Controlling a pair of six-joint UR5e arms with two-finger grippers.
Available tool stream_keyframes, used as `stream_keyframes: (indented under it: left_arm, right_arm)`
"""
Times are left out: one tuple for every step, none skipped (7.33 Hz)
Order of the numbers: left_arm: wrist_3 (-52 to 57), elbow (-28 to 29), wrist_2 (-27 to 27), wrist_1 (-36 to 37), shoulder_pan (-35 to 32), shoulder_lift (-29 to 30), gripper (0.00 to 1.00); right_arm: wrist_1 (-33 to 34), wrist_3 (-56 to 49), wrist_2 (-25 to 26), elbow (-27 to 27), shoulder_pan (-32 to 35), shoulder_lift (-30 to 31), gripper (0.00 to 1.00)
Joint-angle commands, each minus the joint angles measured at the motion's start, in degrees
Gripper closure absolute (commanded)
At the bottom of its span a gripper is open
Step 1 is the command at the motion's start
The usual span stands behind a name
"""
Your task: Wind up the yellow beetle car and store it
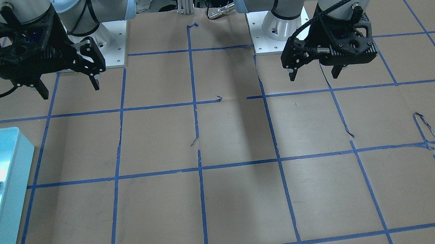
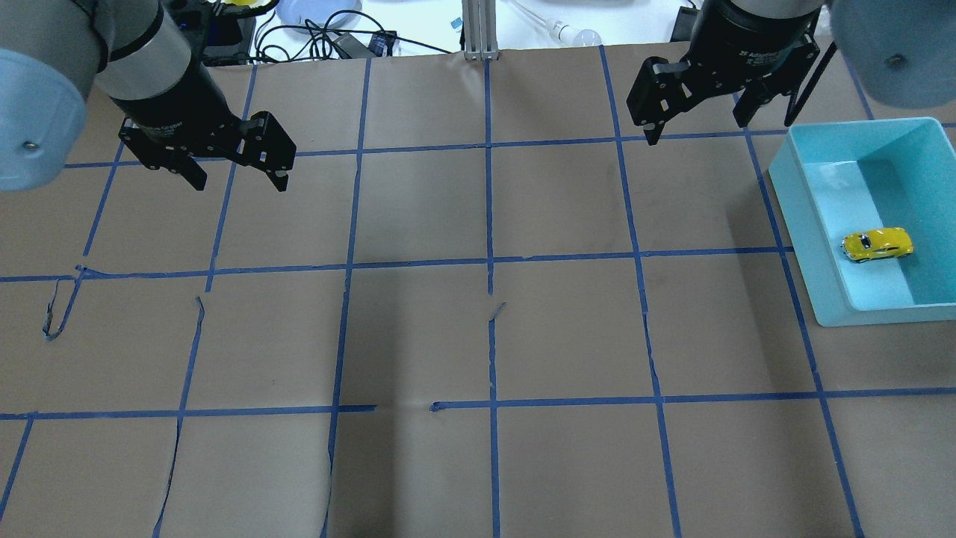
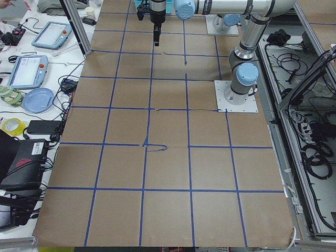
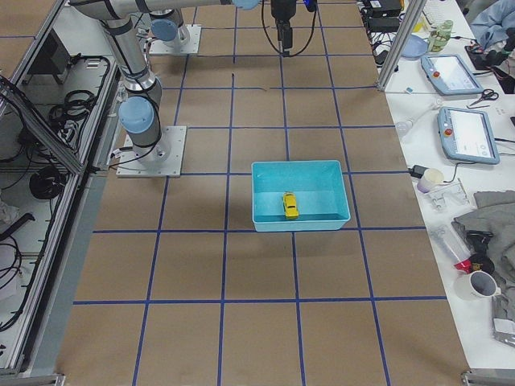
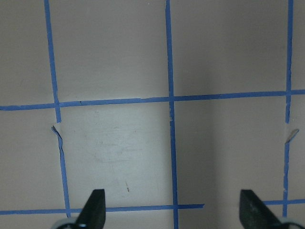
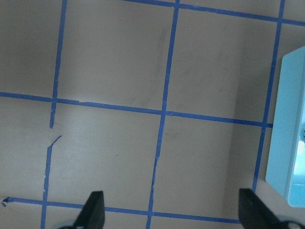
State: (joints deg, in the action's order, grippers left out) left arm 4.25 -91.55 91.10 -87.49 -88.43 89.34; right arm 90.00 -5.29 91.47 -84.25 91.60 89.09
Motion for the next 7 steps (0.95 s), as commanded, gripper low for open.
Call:
stream_keyframes:
  left_arm:
    - [-0.1, -0.2, -0.3, 0.0, -0.2, -0.1, 0.00]
    - [0.0, -0.2, -0.2, 0.0, -0.1, -0.1, 0.00]
    - [0.1, -0.2, -0.1, 0.0, 0.0, -0.1, 0.00]
    - [0.0, -0.3, -0.1, -0.1, 0.0, -0.2, 0.00]
    - [0.1, -0.7, -0.1, -0.1, 0.0, -0.3, 0.00]
    - [0.1, -1.1, -0.4, 0.1, 0.0, -0.3, 0.00]
    - [0.1, -1.1, -0.3, 0.3, 0.0, -0.3, 0.00]
  right_arm:
    - [-0.6, -0.9, -0.7, 0.1, -1.5, -0.1, 0.00]
    - [-0.5, -1.0, -0.8, 0.1, -1.6, -0.1, 0.00]
    - [-0.5, -1.0, -1.0, 0.1, -1.6, -0.1, 0.00]
    - [-0.5, -1.0, -1.1, 0.1, -1.6, -0.1, 0.00]
    - [-0.4, -1.0, -1.1, -0.4, -1.6, -0.1, 0.00]
    - [-0.4, -1.0, -1.1, -0.3, -1.6, -0.1, 0.00]
    - [-0.4, -1.0, -1.1, -0.1, -1.6, -0.1, 0.00]
